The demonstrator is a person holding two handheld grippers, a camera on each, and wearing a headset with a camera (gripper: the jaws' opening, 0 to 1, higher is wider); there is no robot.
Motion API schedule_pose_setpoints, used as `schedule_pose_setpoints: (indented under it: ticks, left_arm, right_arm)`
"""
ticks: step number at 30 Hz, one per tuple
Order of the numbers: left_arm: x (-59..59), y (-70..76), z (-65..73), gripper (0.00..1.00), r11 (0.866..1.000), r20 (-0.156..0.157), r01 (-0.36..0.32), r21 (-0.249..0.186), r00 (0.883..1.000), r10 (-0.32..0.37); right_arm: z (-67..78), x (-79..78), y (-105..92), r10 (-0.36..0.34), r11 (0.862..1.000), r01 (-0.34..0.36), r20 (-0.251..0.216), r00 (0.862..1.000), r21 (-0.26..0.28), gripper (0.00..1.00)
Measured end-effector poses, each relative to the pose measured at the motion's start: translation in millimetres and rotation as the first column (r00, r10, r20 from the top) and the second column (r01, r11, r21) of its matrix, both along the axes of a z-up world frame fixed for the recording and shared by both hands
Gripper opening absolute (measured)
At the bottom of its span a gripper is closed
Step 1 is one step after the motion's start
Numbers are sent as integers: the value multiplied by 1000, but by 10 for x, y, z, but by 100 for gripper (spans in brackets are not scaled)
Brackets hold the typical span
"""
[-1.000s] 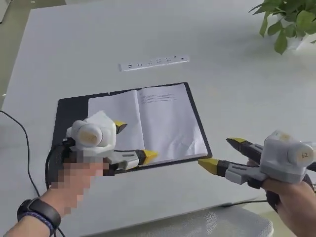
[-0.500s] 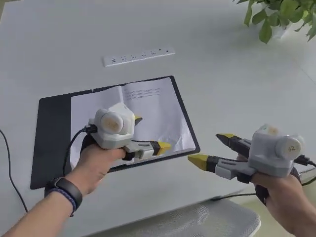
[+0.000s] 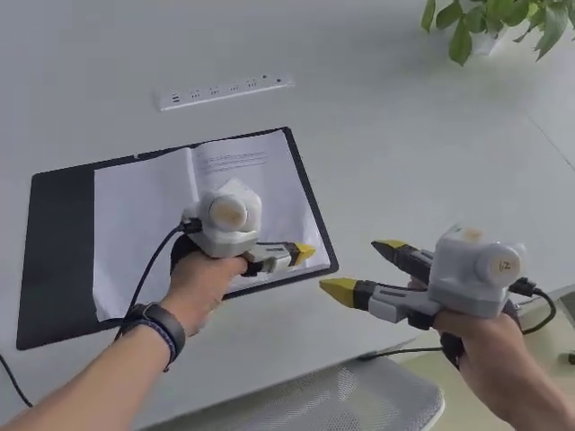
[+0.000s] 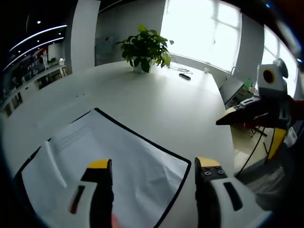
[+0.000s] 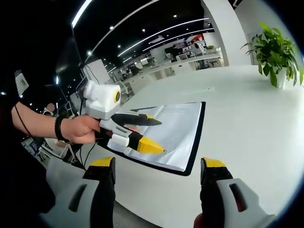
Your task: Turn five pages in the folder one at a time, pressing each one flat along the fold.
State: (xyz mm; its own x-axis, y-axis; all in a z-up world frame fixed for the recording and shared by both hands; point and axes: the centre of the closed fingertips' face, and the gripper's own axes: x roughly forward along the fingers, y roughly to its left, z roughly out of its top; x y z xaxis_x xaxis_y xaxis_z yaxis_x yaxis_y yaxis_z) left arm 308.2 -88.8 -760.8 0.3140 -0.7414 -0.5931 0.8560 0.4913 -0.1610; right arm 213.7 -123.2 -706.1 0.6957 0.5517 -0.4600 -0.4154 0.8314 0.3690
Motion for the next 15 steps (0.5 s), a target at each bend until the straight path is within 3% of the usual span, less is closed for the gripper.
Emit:
schedule_pose_setpoints:
  ticks: [4, 7, 12, 15]
  left_arm:
    - [-10, -37, -171, 69, 999, -1, -2, 44, 1000, 2]
    - [-21, -92, -233, 69, 999, -4, -8, 48, 1000, 9]
    - [-45, -191, -331, 70, 998, 10, -6, 64, 1000, 5]
    - [-58, -209, -415, 69, 995, 31, 3, 100, 1000, -6]
  right_arm:
    - [-39, 9, 16, 15, 1000, -15, -8, 1000, -4, 72]
    - [-50, 18, 19, 22, 1000, -22, -12, 1000, 2, 72]
    - [-69, 36, 16, 35, 999, -35, -20, 999, 4, 71]
    - [-71, 56, -3, 37, 999, -37, -21, 999, 10, 71]
